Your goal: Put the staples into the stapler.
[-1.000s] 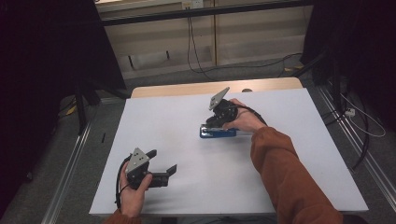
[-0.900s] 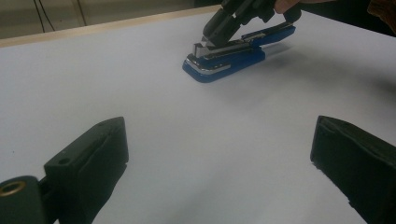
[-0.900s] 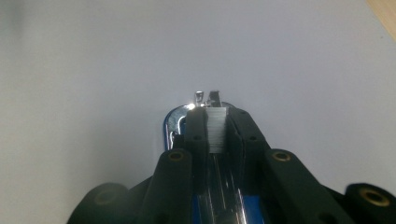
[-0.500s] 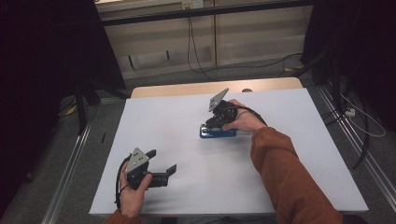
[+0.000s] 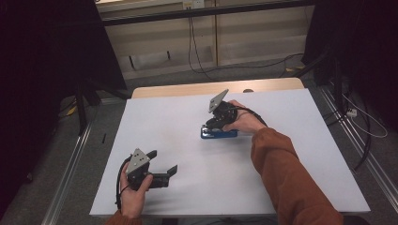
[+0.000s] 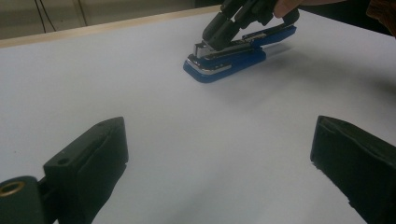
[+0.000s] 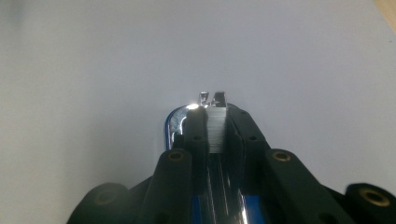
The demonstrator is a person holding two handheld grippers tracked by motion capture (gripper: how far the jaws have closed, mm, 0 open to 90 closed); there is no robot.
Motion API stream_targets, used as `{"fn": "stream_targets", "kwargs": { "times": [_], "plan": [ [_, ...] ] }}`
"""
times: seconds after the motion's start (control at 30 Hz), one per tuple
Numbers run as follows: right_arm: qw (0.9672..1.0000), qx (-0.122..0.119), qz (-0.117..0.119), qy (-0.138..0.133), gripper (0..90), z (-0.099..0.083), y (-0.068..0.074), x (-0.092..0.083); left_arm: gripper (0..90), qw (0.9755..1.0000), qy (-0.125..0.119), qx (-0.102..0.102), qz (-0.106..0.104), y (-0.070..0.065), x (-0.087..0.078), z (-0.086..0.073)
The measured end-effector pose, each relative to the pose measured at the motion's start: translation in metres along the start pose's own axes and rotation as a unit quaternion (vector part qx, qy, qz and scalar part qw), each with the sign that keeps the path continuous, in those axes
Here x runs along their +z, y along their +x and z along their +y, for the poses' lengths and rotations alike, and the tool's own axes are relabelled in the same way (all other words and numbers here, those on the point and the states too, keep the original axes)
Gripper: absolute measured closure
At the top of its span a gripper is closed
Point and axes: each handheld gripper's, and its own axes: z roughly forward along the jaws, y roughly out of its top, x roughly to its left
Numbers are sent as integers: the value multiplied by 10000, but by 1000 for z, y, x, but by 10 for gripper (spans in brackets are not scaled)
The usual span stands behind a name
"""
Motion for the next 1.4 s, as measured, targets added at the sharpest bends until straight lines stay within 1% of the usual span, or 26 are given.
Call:
{"fn": "stream_targets", "kwargs": {
  "times": [0.07,0.2,0.33,0.57,0.87,0.97,1.0,1.07,1.13,1.2,1.27,1.33,1.4],
  "plan": [
    [10000,52,-6,-7,793,0,0,1,42,10000,5,1,1,0,0,0],
    [10000,52,-3,-46,786,0,-1,1,43,10000,6,-3,5,0,0,0],
    [9999,139,-17,-58,773,0,0,2,43,10000,1,-1,-3,0,0,0],
    [9998,140,-41,-101,760,1,-1,3,43,10000,-6,-14,-8,0,0,0],
    [9996,210,-105,-122,764,-1,-2,-2,42,10000,-5,-1,-7,0,0,0],
    [9995,281,-118,-129,753,-2,-3,-3,43,10000,-1,-17,-7,0,0,0],
    [9994,299,-117,-144,746,-2,-3,-3,43,10000,2,-12,-8,0,0,0],
    [9990,390,-138,-149,704,-2,-3,-4,43,10000,6,-15,-8,0,0,0],
    [9988,430,-164,-188,700,-3,-2,-5,43,10000,5,-21,-8,0,0,0],
    [9982,527,-201,-221,656,-3,-2,-5,43,10000,4,-20,-5,0,0,0],
    [9976,604,-214,-244,633,-4,-1,-4,43,10000,6,-19,-5,0,0,0],
    [9970,680,-274,-252,557,-6,0,-4,43,10000,8,-22,-5,0,0,0],
    [9957,790,-359,-314,529,-7,1,-4,43,10000,20,-20,1,0,0,0]
  ]
}}
